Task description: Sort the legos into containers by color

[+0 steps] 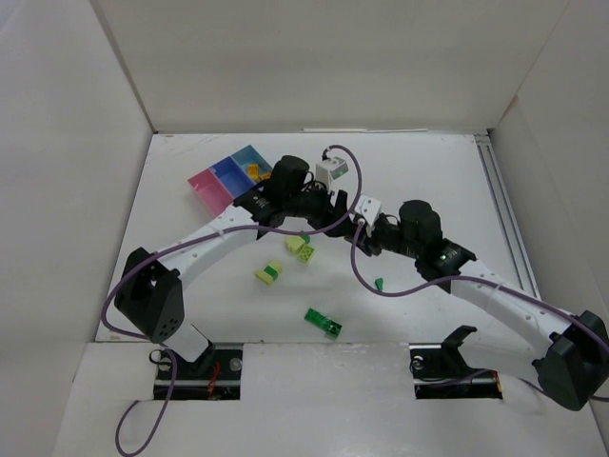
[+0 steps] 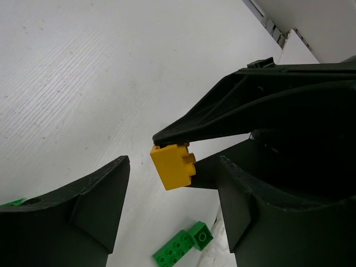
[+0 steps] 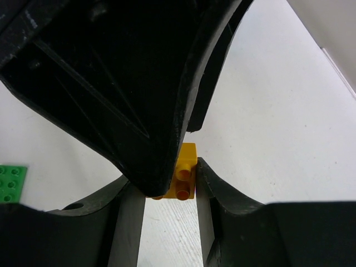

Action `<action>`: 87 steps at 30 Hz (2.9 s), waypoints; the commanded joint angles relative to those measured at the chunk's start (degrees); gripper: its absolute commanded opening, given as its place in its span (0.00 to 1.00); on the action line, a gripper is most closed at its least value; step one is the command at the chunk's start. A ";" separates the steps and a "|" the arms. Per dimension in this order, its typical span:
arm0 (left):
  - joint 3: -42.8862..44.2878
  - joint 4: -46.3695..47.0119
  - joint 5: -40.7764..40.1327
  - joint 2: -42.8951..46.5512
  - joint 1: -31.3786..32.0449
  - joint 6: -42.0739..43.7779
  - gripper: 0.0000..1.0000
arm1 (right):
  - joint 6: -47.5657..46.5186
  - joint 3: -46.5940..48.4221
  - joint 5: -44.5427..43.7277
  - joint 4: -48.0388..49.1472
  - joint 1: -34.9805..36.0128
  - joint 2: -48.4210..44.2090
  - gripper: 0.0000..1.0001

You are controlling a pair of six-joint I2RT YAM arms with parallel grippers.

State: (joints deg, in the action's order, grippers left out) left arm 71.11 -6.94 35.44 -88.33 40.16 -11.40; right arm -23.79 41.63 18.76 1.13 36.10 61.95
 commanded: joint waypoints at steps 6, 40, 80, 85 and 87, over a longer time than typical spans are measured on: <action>-3.34 -0.71 5.52 2.02 2.20 0.68 0.60 | 1.20 2.50 -4.61 5.29 -0.59 -2.62 0.31; -5.63 1.92 3.75 3.61 0.44 -2.05 0.41 | -1.35 1.35 7.34 6.51 -2.79 -7.46 0.31; -2.73 3.24 8.77 3.43 -0.87 -4.06 0.00 | 1.38 1.18 -6.47 20.24 -0.50 -4.30 0.58; -0.11 3.78 6.39 4.05 -3.86 -3.99 0.00 | 2.87 1.18 -3.39 17.86 0.02 -2.37 0.79; 1.13 1.94 4.82 4.05 -3.86 -3.11 0.00 | 3.40 1.79 -3.38 16.46 0.03 -1.75 0.89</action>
State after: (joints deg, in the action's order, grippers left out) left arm 68.69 -2.17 40.10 -86.46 36.53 -15.33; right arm -21.78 40.84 14.61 11.79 35.81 59.72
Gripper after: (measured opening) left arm 0.033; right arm 0.874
